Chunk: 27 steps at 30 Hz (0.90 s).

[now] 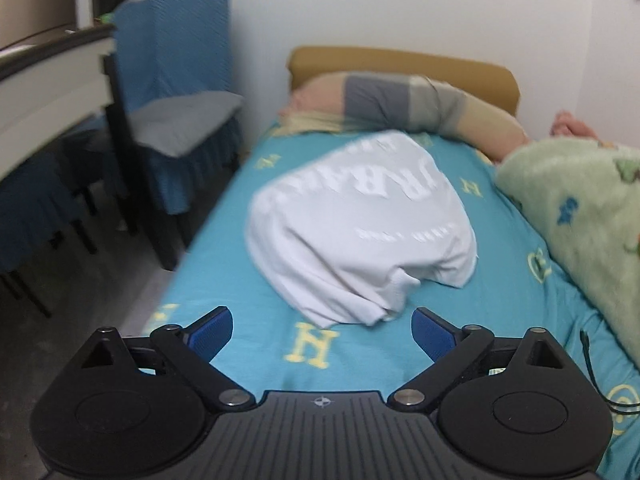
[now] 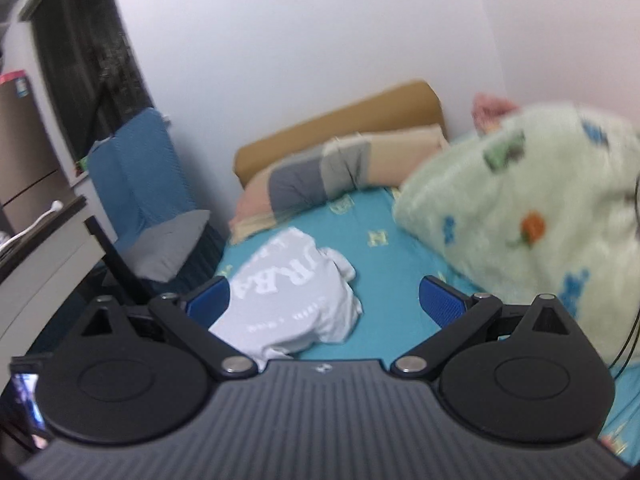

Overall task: Fold clothes
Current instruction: 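Grasp the white T-shirt edge with the left gripper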

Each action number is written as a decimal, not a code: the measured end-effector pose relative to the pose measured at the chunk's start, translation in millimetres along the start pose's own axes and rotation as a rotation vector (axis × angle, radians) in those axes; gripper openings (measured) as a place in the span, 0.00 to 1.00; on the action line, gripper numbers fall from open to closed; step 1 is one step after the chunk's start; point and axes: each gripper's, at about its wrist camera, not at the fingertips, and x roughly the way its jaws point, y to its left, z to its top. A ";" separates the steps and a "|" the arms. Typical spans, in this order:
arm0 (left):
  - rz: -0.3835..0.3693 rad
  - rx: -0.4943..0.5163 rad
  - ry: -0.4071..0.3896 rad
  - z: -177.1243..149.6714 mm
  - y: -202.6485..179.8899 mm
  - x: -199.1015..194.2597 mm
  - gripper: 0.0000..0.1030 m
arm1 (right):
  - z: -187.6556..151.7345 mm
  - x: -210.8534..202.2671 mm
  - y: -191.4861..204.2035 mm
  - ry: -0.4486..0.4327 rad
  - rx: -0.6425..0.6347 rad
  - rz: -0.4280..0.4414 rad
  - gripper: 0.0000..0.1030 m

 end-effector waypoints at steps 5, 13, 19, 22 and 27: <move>-0.028 0.075 0.050 1.0 -37.6 60.3 0.83 | -35.8 38.6 -34.4 -0.020 -0.017 -0.021 1.00; -0.045 0.058 0.012 4.4 -49.2 122.7 0.72 | -50.5 78.8 -57.6 -0.020 -0.030 0.003 1.00; -0.061 0.032 -0.043 9.8 -37.6 114.8 0.15 | -54.9 102.7 -62.1 -0.056 -0.079 -0.016 1.00; -0.076 0.067 -0.086 16.2 -36.3 88.9 0.12 | -58.0 106.7 -62.0 -0.064 -0.093 -0.008 1.00; -0.116 0.056 -0.144 31.1 -19.9 26.4 0.11 | -60.6 101.0 -57.6 -0.095 -0.123 0.005 1.00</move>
